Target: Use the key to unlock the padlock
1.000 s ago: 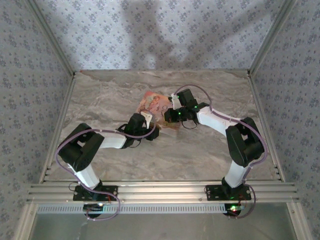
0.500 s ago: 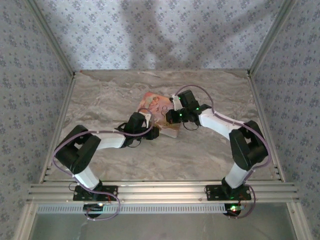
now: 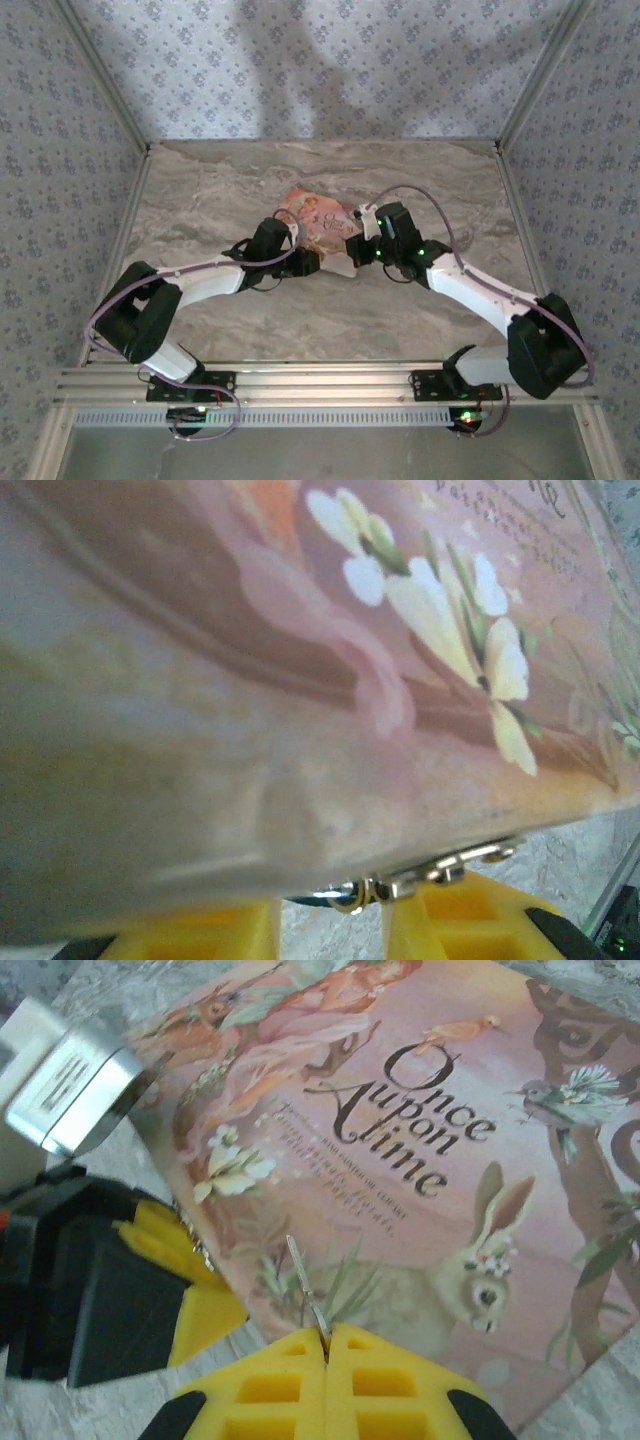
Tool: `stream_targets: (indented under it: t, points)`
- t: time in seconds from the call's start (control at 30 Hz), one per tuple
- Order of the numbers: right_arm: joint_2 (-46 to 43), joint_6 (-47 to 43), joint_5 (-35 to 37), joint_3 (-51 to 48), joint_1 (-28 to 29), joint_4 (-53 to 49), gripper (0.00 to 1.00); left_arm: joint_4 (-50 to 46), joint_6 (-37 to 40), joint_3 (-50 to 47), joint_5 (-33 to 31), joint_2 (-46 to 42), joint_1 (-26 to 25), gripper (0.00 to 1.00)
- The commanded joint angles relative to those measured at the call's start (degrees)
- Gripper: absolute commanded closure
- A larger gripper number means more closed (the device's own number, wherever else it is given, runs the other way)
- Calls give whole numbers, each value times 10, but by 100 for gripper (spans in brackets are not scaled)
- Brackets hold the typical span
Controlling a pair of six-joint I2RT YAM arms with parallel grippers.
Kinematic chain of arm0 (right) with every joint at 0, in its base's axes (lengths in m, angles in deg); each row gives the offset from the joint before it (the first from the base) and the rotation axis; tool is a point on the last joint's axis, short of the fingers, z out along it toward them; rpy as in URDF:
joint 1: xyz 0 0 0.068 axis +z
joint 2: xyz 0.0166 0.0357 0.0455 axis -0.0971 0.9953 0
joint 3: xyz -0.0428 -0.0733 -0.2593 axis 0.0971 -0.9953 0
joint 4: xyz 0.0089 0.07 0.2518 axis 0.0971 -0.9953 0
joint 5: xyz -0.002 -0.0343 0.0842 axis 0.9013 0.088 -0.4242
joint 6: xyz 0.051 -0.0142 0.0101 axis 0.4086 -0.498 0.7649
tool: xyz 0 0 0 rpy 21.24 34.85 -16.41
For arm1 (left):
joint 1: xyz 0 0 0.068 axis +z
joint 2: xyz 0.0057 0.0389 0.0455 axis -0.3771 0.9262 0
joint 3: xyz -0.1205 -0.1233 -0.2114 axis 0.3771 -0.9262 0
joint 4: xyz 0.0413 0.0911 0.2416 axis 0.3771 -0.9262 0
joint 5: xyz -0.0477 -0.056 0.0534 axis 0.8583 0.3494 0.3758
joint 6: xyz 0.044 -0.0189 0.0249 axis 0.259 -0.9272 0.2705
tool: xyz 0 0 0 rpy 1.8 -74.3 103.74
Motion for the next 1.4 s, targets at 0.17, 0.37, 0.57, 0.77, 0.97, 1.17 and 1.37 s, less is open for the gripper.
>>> stream_targets:
  t: [0.17, 0.37, 0.57, 0.77, 0.97, 1.17, 1.37]
  points:
    - [-101, -22, 68, -118, 59, 84, 100, -46, -49, 46, 31, -38, -1, 72]
    - [-122, -9, 108, -178, 101, 145, 100, -71, -71, 58, 37, -47, -1, 72]
    - [-94, 9, 164, -209, 146, 214, 100, -87, -94, 65, 44, -50, -1, 72]
    - [-48, 19, 211, -212, 178, 267, 100, -87, -120, 70, 54, -46, -2, 72]
    - [-7, 35, 226, -216, 192, 308, 100, -80, -138, 71, 54, -42, -5, 72]
    - [27, 36, 234, -208, 202, 329, 100, -75, -144, 73, 56, -35, -7, 72]
    - [48, 36, 245, -206, 206, 346, 100, -75, -146, 74, 55, -34, -9, 72]
